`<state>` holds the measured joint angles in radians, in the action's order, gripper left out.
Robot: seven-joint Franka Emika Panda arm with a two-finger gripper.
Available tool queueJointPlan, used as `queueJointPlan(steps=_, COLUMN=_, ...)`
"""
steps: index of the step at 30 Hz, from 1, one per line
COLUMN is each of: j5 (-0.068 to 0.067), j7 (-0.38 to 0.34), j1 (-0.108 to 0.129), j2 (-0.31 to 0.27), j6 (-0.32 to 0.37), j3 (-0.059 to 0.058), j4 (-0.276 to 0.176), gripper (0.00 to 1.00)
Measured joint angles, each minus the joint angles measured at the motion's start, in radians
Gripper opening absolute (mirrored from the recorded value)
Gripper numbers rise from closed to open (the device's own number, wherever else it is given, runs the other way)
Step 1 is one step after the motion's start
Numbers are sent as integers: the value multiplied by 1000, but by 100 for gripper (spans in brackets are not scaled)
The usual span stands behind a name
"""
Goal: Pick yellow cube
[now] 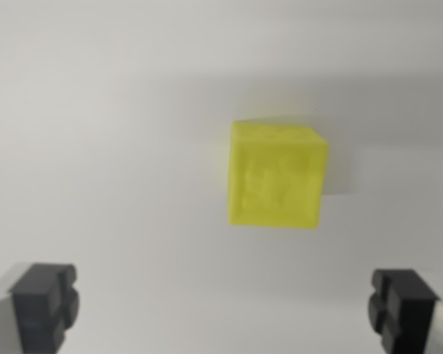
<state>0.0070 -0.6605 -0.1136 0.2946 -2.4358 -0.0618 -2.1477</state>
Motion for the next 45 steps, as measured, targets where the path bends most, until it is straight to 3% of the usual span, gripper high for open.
queueJointPlan(steps=36, j5=45, j7=92, j1=-43, j2=190, j6=-190, j3=1, j4=3, gripper=100)
queueJointPlan(steps=45, j5=57, j7=105, j1=-44, j2=243, j6=-231, j3=1, j4=14, gripper=100)
